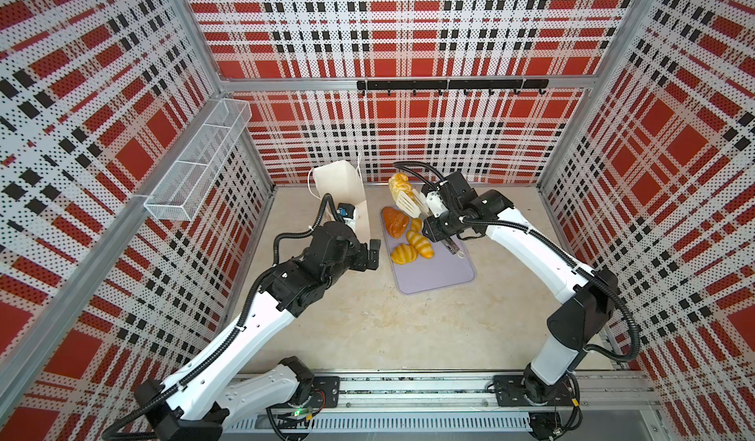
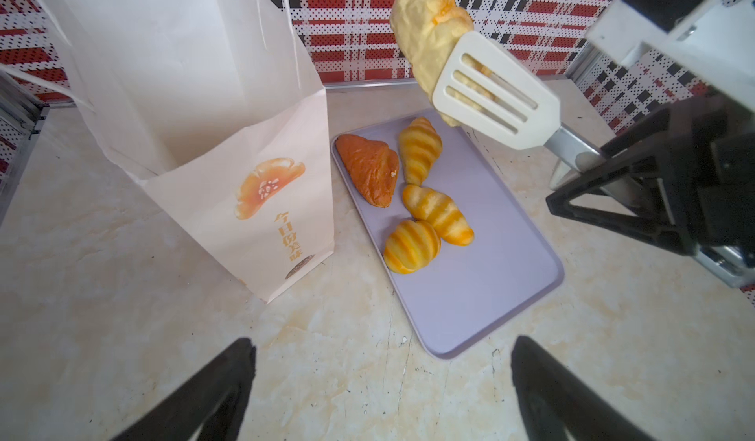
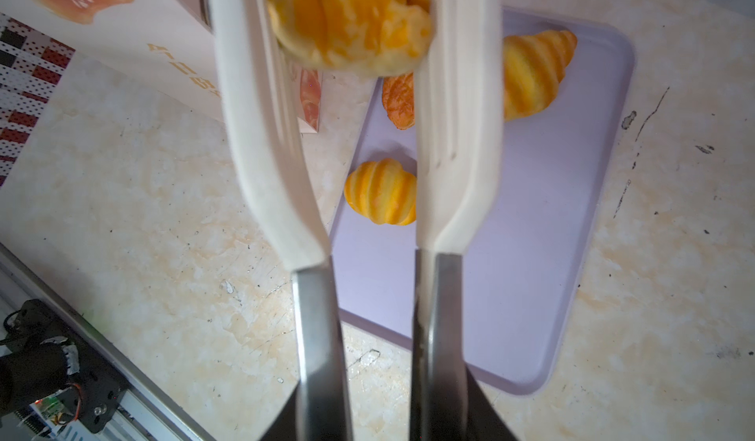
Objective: Place the fake bread into the paper bag
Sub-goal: 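Lift the bun in the tongs toward the bag while left gripper nears it, then move the tongs over the bag opening and open them to drop the bun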
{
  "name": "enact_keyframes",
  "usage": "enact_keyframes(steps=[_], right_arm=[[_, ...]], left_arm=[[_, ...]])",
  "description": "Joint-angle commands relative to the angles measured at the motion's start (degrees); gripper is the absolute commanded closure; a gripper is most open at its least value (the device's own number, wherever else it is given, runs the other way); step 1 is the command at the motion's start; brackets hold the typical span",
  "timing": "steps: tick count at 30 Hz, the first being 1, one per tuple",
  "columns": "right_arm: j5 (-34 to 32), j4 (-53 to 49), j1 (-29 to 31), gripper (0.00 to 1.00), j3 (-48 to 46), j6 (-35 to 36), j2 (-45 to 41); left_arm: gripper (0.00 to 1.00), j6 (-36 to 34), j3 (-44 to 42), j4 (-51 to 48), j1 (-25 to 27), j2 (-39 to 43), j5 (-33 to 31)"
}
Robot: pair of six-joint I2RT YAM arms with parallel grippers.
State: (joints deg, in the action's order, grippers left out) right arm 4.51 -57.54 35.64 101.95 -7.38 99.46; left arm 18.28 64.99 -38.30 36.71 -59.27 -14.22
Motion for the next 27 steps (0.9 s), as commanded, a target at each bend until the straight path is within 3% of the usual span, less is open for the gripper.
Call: enact_keyframes(steps=[1,27], right_arm=[[0.8,3.7,0.8,0.62,3.7,-0.8,-1.1],[1.9,5.4,8.7,0.61,17.0,-0.3,5.1]], left_arm=[[0.01,-1.1,2.7,-2.2,-1.6,0.3,1.2],[0.01,0.0,7.2,-8.6,-13.9,3.5,5.1]])
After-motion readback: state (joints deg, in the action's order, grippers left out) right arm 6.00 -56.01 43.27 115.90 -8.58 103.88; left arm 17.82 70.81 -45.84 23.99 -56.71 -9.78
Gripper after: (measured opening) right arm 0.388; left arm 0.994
